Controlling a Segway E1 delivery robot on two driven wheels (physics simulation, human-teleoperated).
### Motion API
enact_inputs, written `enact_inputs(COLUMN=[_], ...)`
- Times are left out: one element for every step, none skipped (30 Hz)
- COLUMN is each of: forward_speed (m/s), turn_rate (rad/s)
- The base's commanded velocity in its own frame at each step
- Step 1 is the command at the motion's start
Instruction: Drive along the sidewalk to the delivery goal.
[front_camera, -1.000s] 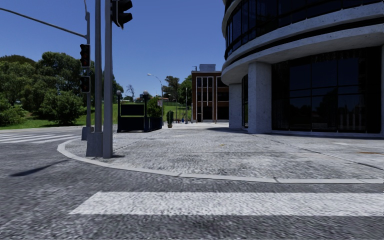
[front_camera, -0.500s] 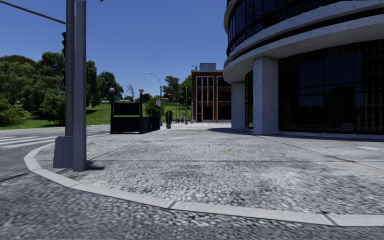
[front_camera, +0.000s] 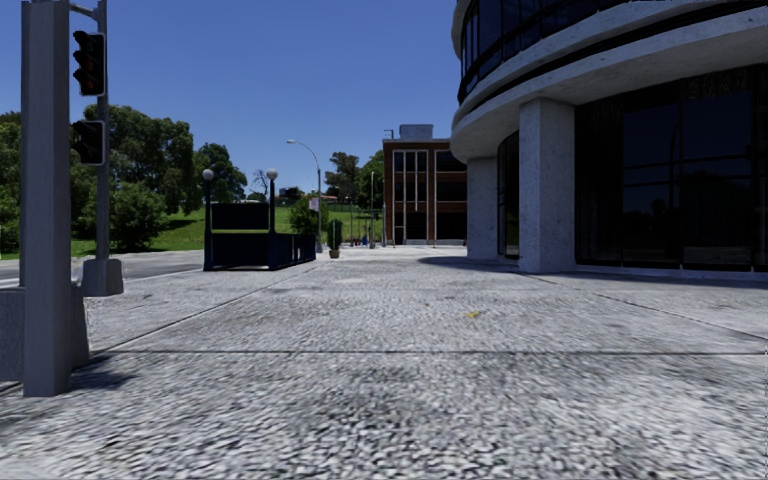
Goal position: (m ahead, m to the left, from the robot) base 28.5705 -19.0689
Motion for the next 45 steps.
enact_inputs(forward_speed=[2.00,2.00,2.00,2.00,2.00,2.00,2.00,2.00,2.00,2.00,2.00,2.00,2.00,2.00,2.00,2.00,2.00,2.00,2.00,2.00,2.00,2.00,2.00,2.00,2.00,2.00,2.00,2.00,2.00,2.00,2.00,2.00,2.00,2.00,2.00,2.00,2.00,2.00,2.00,2.00,2.00,2.00,2.00,2.00,2.00], turn_rate=[0.00,0.00,0.00,0.00,0.00,0.00,0.00,0.00,0.00,0.00,0.00,0.00,0.00,0.00,0.00,0.00,0.00,0.00,0.00,0.00,0.00,0.00,0.00,0.00,0.00,0.00,0.00,0.00,0.00,0.00,0.00,0.00,0.00,0.00,0.00,0.00,0.00,0.00,0.00,0.00,0.00,0.00,0.00,0.00,0.00])
